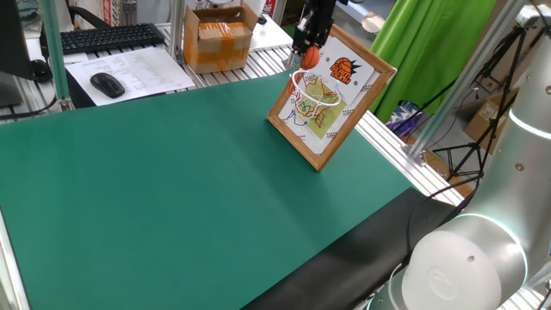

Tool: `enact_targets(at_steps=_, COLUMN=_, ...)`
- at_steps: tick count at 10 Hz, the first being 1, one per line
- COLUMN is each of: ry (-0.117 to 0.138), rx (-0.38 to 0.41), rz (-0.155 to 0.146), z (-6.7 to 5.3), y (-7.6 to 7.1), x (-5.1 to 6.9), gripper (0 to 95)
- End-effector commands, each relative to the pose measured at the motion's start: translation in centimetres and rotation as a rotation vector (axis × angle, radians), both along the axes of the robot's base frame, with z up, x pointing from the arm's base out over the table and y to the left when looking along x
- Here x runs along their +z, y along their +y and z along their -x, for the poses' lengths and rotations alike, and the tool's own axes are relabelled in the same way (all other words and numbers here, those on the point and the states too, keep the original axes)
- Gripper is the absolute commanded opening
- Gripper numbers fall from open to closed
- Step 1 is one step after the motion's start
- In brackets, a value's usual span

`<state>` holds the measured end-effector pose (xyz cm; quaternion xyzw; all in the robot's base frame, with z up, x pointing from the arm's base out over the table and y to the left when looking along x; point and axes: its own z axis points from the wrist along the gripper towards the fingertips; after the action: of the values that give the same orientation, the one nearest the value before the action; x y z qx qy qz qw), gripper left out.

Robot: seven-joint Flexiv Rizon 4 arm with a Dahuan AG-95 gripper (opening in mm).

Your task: Grab a basketball, release it and shoot it into the basket

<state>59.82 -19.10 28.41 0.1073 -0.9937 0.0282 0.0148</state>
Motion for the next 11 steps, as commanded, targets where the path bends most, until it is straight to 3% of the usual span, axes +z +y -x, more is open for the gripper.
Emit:
enact_targets(at_steps=1, ry=-0.003, rx=0.001, rz=0.000, z=0.13, y=0.00, x=-0.12, gripper=38.0)
enact_targets(at_steps=3, ry=-0.002, rx=0.002, rz=-0.001, z=0.13, y=0.01, x=-0.14, gripper=38.0)
enact_targets(at_steps=4, ry=-0.002, rx=-0.002, rz=-0.001, z=0.12, y=0.02, x=-0.16, gripper=57.0)
enact_targets(at_steps=11, ry=-0.003, rx=-0.018, rz=-0.010, z=0.11, y=0.03, x=-0.19, gripper=57.0)
